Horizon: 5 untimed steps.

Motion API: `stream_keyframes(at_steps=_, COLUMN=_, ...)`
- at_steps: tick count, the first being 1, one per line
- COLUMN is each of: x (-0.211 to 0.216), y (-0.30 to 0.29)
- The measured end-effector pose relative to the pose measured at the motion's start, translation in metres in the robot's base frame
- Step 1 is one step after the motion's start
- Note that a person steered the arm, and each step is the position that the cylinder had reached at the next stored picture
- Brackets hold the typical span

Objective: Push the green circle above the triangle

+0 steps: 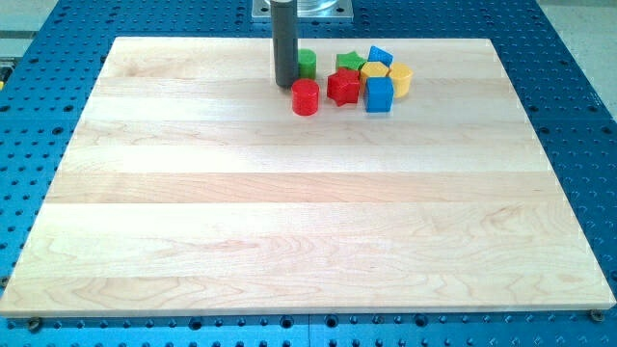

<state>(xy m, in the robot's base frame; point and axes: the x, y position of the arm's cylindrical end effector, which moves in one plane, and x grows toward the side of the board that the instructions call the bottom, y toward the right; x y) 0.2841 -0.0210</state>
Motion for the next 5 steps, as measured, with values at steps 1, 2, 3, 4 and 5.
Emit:
stream_keyframes(at_steps=1, x=-0.02, y=0.005)
stream_keyframes(at_steps=2, x=-0.033, y=0.019)
stream_keyframes(at_steps=3, x=-0.042, y=0.058)
stream_keyframes(at_steps=4, x=-0.042, y=0.1)
stream_keyframes(at_steps=5, x=-0.042, y=0.072)
